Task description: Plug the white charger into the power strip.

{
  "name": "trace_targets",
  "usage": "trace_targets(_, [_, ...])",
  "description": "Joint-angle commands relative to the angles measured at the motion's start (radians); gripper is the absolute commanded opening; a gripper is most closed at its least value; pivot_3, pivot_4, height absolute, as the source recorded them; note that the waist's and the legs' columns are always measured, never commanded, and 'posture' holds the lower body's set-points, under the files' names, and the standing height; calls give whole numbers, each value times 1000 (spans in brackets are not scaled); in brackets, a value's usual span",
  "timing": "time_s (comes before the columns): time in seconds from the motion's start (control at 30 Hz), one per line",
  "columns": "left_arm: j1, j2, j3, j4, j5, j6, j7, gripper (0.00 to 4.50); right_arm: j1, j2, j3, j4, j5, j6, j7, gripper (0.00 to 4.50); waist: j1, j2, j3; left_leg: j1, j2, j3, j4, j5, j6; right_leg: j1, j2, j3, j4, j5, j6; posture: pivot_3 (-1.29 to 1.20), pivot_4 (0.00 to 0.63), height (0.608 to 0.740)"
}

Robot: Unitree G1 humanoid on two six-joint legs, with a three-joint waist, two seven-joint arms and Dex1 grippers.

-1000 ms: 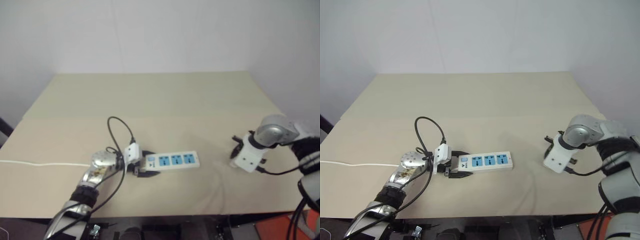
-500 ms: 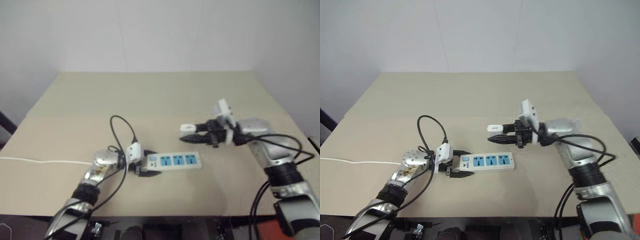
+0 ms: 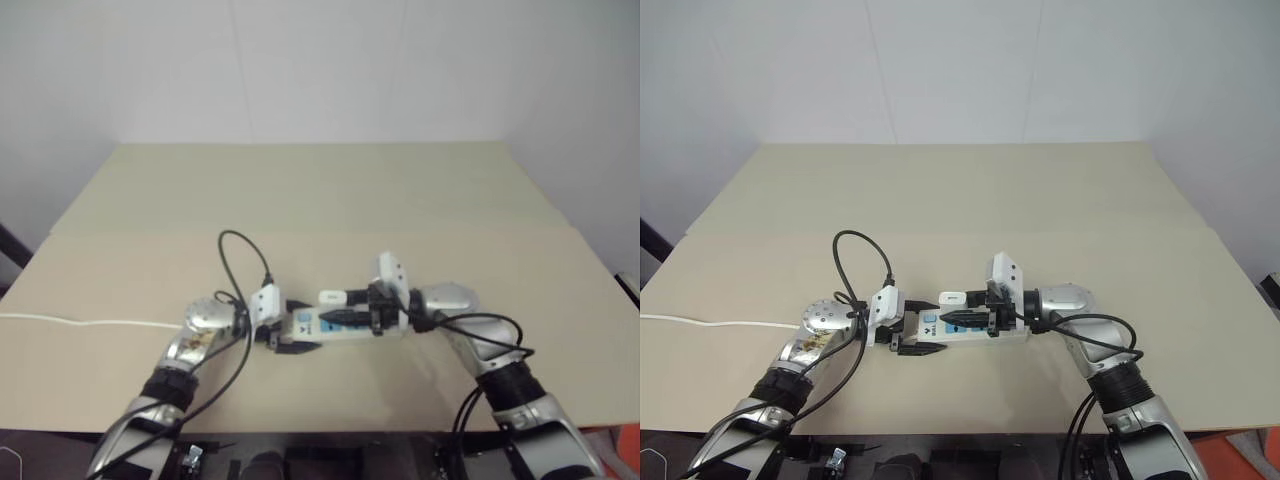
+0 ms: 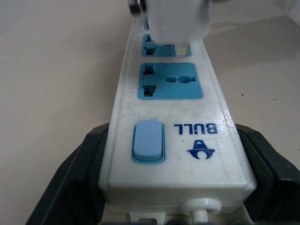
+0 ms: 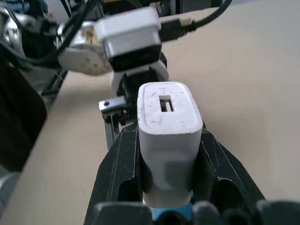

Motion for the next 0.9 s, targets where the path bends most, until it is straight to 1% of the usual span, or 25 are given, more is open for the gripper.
trace_targets(0.03, [12,18,-17,-16,13,8,-21,3304,-32,27,-7,58,-45,-76,-3,1107,-1,0,0,0,0,0,0,0,0,0,0,0,0,0,0,0,150,740])
trace_targets(0.3, [14,17,-25,-22,8,14,-33,3304,-71,69,-2,134,-85,-108,31,1107,-1,0,0,0,0,0,0,0,0,0,0,0,0,0,0,0,150,740])
trace_targets(0.47, [10,10,-25,-19,9,15,-31,3304,-64,57,12,132,-99,-98,84,1107,0,0,0,0,0,0,0,0,0,0,0,0,0,0,0,0,150,740])
trace_targets(0.73, [10,14,-22,-17,8,12,-36,3304,-58,53,1,212,-127,-107,93,1107,0,0,0,0,0,0,0,0,0,0,0,0,0,0,0,0,150,740])
trace_targets(0.77, [9,15,-21,-17,7,13,-36,3304,-55,52,3,218,-132,-106,91,1821,0,0,0,0,0,0,0,0,0,0,0,0,0,0,0,0,150,740])
trace_targets(0.83, [10,18,-20,-16,7,13,-36,3304,-50,50,6,225,-137,-108,95,2339,0,0,0,0,0,0,0,0,0,1,0,0,0,0,0,0,150,740])
trace_targets(0.9, [12,21,-18,-21,7,15,-35,3304,-43,49,8,219,-139,-111,100,3076,1,0,0,1,0,0,0,0,0,1,0,0,0,0,0,0,150,740])
